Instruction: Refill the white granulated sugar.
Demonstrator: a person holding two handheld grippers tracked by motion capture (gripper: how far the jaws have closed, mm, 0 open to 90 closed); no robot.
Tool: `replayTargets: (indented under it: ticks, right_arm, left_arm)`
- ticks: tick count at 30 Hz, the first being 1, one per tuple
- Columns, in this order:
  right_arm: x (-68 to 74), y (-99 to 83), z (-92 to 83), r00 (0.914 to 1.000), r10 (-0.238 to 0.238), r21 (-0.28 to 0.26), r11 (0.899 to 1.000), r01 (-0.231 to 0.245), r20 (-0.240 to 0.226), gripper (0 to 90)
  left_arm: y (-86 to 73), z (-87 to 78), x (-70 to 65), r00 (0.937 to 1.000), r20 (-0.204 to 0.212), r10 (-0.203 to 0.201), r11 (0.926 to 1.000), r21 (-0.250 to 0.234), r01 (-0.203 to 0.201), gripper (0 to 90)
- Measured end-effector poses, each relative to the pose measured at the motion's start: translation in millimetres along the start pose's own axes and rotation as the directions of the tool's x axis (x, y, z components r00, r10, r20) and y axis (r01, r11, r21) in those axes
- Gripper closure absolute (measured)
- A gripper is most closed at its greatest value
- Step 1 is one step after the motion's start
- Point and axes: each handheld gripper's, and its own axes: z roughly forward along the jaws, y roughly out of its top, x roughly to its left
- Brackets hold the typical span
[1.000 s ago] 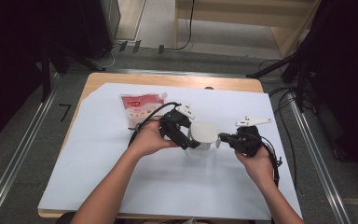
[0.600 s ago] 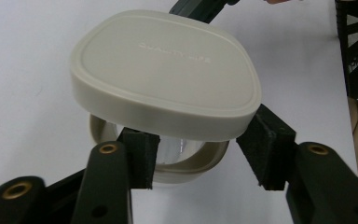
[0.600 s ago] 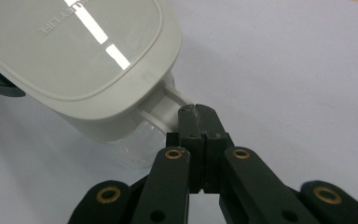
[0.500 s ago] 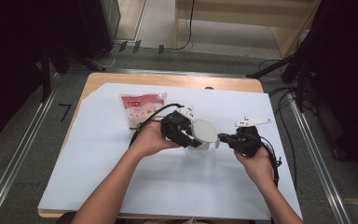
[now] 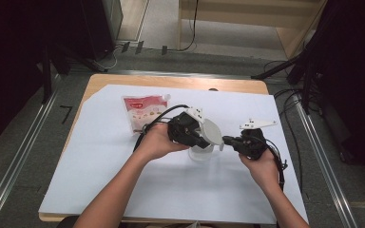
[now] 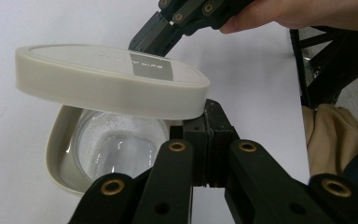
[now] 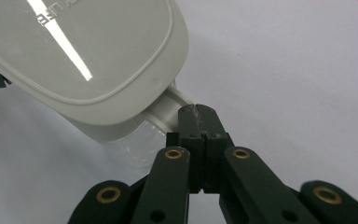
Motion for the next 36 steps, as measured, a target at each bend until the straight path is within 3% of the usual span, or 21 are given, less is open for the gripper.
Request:
replayTargets:
  ticks: [5,11,17,21,26,28,31,36]
  right_arm:
    - [-1.3,-0.3,-0.2,0.9997,0.023,0.001,1.0,-0.023,-0.013,90.0]
    - [-1.5,-0.7,-0.2,0.9996,0.025,-0.002,1.0,-0.025,-0.015,90.0]
    - [-2.4,-2.2,0.2,0.9995,0.027,-0.014,1.0,-0.027,-0.015,90.0]
    - [-2.8,-2.6,0.1,0.9993,0.032,-0.012,0.999,-0.032,-0.019,90.0]
    - [-3.4,-2.8,0.0,0.9992,0.032,-0.007,0.999,-0.032,-0.023,90.0]
    - [-3.4,-3.0,-0.4,0.9992,0.031,-0.006,0.999,-0.031,-0.025,90.0]
    - [-3.7,-3.2,-2.4,0.999,0.035,-0.015,0.999,-0.036,-0.027,86.3]
    - [-6.0,-4.5,-6.9,0.9985,0.049,-0.025,0.998,-0.05,-0.025,78.6]
  left_arm:
    - [5.5,0.8,-0.9,0.9999,0.006,-0.013,0.9999,-0.004,0.013,90.0]
    - [18.1,1.4,-3.0,0.9998,0.008,0.016,0.9996,-0.022,-0.015,90.0]
    - [27.6,5.4,-4.0,0.9998,-0.009,0.02,0.9998,0.002,-0.02,90.0]
    - [27.5,7.1,-3.4,0.9999,0.001,0.014,0.9998,0.016,-0.014,88.8]
    - [22.4,2.2,0.0,0.9999,0.004,-0.011,0.9999,0.0,0.011,77.0]
    - [18.5,-0.8,-0.4,0.9997,-0.022,-0.005,0.9999,-0.017,0.004,74.8]
    - [12.7,-5.5,0.5,0.9996,-0.022,-0.019,0.9991,-0.039,0.018,65.7]
    - [4.0,-13.5,2.3,0.9993,-0.036,0.005,0.9982,-0.059,-0.007,61.9]
